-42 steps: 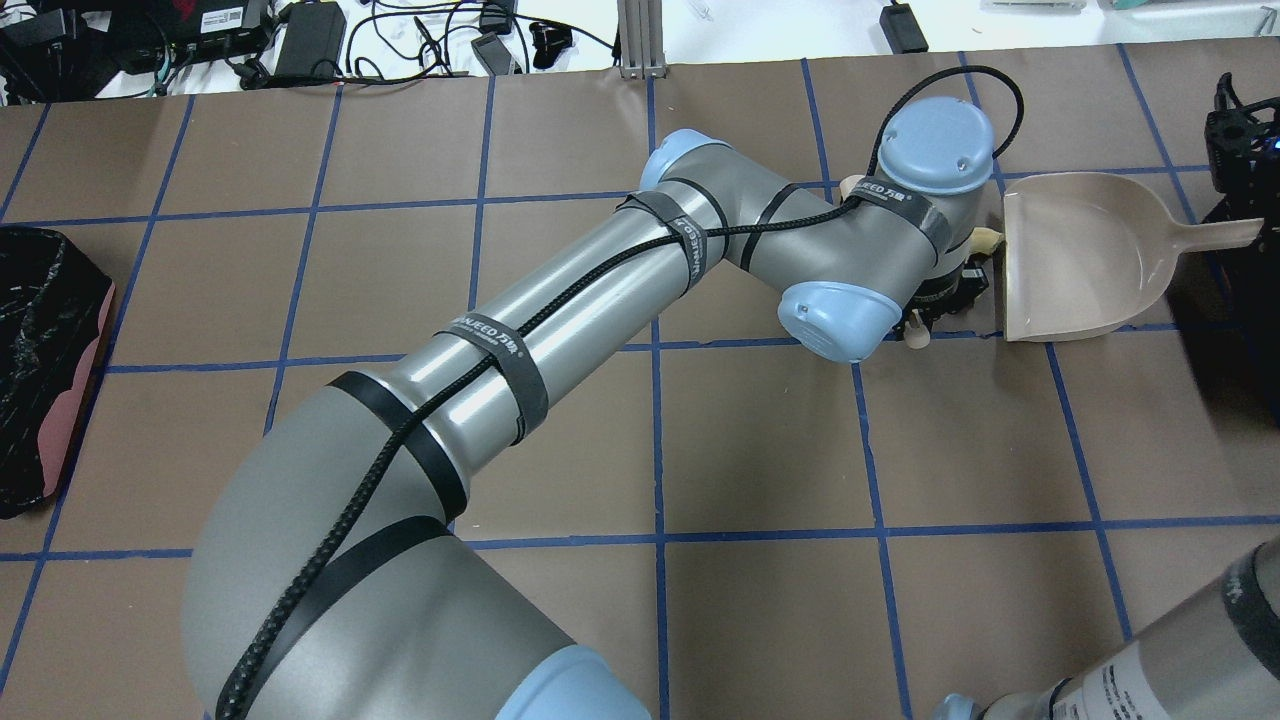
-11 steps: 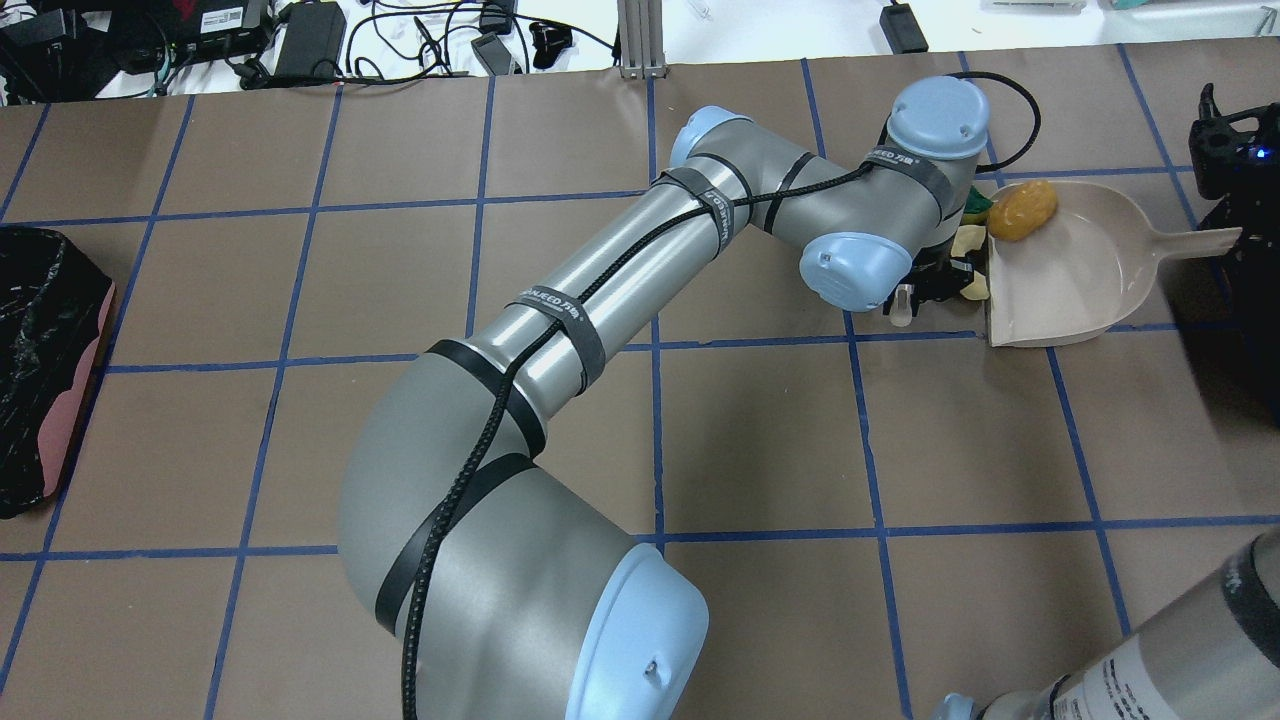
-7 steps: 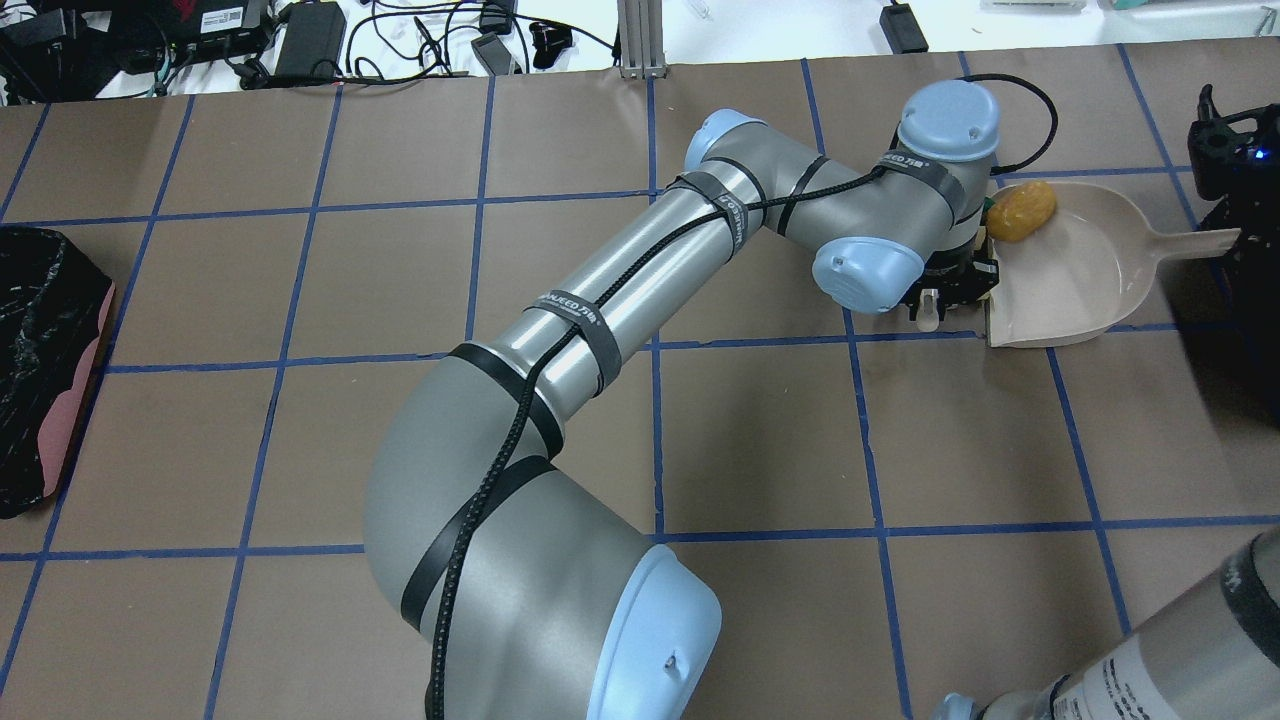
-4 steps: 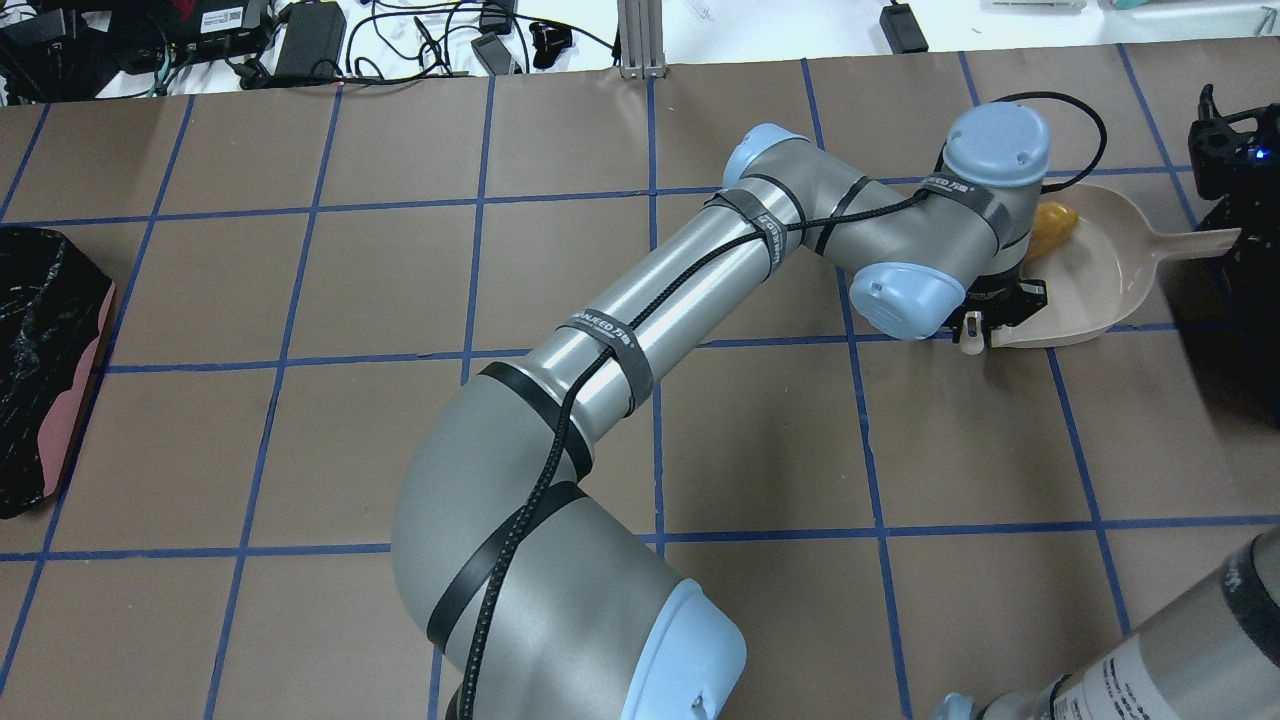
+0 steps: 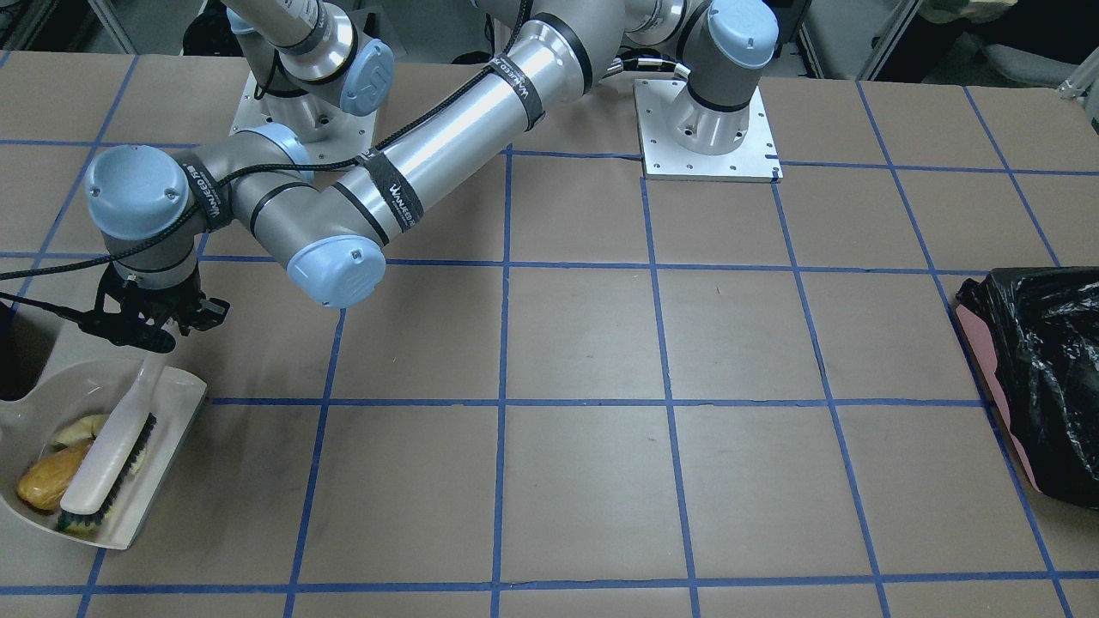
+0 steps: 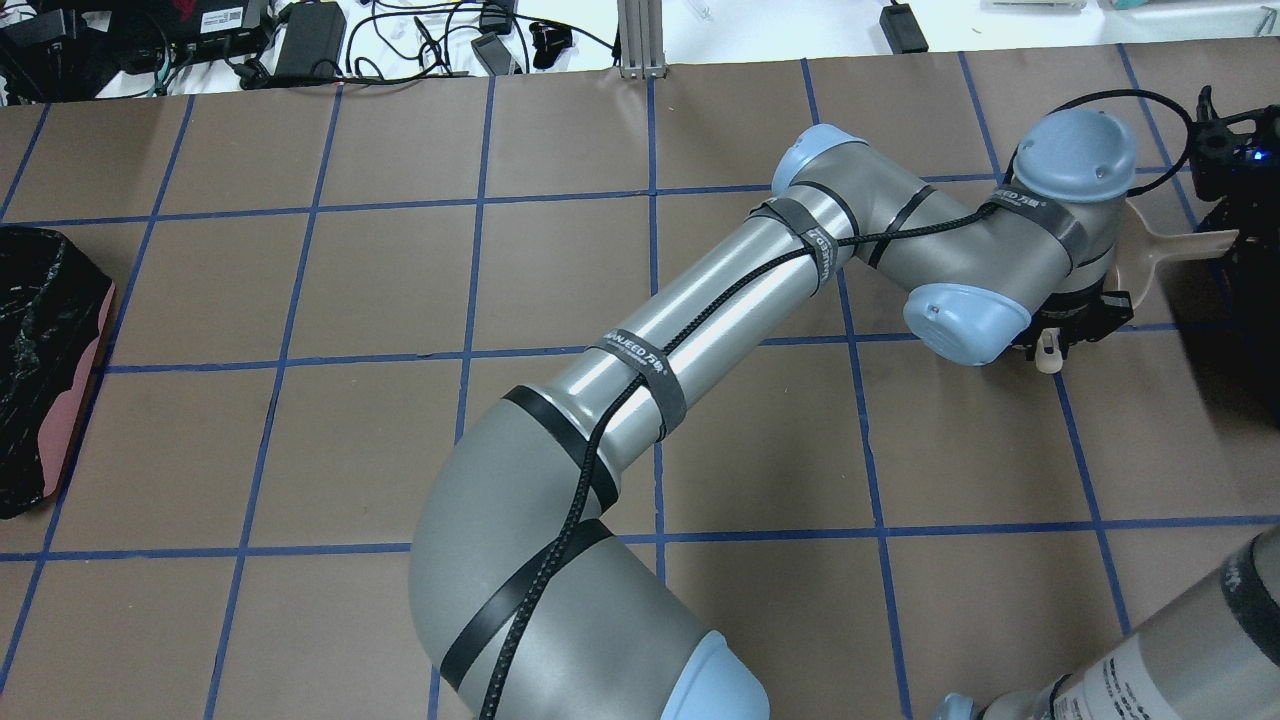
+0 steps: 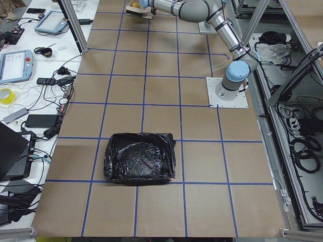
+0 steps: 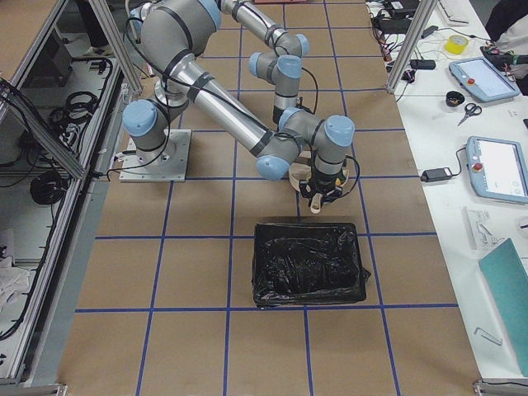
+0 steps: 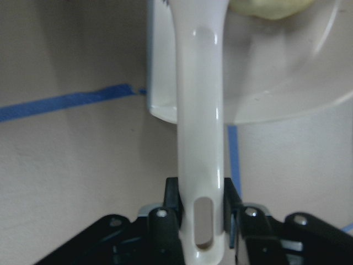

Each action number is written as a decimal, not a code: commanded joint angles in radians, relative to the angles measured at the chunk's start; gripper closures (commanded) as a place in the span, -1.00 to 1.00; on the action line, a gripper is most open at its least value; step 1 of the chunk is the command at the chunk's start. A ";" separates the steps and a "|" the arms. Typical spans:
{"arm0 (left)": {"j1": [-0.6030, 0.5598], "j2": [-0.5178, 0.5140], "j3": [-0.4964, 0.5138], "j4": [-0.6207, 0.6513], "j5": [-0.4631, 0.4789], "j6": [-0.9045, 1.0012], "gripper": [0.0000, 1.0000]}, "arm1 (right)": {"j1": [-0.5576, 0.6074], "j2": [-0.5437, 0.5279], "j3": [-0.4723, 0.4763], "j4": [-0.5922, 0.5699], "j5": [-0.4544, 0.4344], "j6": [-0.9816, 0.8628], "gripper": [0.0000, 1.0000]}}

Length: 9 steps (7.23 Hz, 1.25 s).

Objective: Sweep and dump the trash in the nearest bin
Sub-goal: 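Sweep the remaining peel piece into the dustpan with the left-held brush, then lift the loaded dustpan with the right gripper while the left lowers the brush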

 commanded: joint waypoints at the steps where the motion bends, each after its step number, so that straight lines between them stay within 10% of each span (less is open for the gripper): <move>1: 0.003 0.043 -0.064 -0.001 0.000 0.037 1.00 | 0.000 -0.001 -0.004 0.000 0.002 -0.004 1.00; 9: 0.348 0.438 -0.425 -0.283 0.101 0.299 1.00 | -0.037 -0.055 -0.032 0.105 0.231 0.025 1.00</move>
